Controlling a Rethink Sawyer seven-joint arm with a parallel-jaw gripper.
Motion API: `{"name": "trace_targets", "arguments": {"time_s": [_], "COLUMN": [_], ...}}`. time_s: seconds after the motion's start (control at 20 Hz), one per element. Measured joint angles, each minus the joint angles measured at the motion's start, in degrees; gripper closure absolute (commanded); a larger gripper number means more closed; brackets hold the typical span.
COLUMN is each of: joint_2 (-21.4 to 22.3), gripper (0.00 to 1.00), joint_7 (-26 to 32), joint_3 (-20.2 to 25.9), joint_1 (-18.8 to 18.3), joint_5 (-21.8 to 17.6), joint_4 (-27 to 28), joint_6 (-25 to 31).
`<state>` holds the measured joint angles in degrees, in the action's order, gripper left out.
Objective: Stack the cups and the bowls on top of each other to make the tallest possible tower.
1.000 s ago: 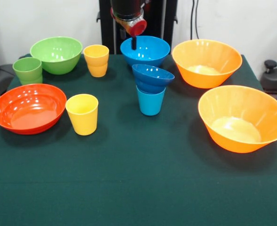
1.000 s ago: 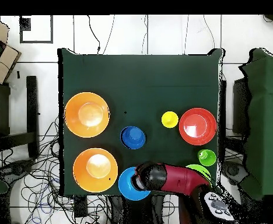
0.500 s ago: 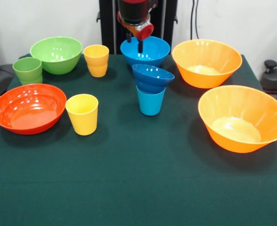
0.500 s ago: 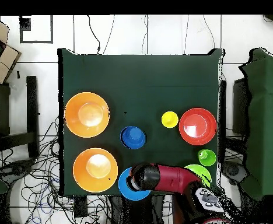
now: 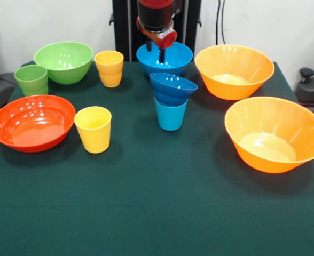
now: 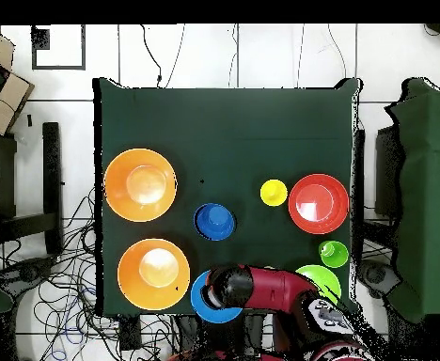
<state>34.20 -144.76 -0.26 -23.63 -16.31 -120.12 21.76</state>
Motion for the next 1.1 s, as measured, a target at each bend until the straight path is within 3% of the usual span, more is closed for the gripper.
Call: {"name": "trace_targets", "arguments": {"time_s": [1.1], "joint_2": [-4.83], "gripper": [0.00], "joint_7": [0.00], "joint_3": [-2.74], "joint_1": [2.89], "joint_5": [0.04], "joint_4": [0.02], "joint_6": [-4.39]}}
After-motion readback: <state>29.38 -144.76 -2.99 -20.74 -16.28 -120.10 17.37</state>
